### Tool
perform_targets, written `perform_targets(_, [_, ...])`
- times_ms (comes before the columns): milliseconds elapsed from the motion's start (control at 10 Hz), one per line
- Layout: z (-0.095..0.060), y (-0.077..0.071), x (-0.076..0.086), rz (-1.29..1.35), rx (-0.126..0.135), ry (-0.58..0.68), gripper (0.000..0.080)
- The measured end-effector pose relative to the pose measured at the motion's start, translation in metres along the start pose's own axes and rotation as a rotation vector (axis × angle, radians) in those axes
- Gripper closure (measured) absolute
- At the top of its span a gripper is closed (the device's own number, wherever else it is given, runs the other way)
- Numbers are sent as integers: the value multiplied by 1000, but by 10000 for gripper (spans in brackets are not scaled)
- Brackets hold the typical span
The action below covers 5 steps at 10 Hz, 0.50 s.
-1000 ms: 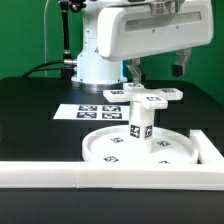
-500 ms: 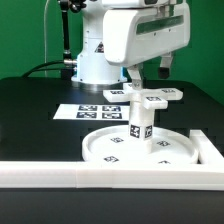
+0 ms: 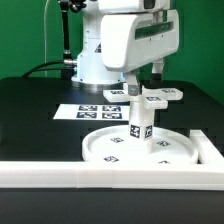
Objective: Assemble round table
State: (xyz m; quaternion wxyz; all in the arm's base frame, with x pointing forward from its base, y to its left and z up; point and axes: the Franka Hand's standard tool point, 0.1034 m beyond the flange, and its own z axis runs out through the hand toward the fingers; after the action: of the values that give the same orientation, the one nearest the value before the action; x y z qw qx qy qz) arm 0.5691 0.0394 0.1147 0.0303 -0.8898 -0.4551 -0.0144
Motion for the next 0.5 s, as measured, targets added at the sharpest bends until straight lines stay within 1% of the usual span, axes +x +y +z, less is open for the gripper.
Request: perform_targets(500, [7, 0, -3, 5, 5, -6, 150])
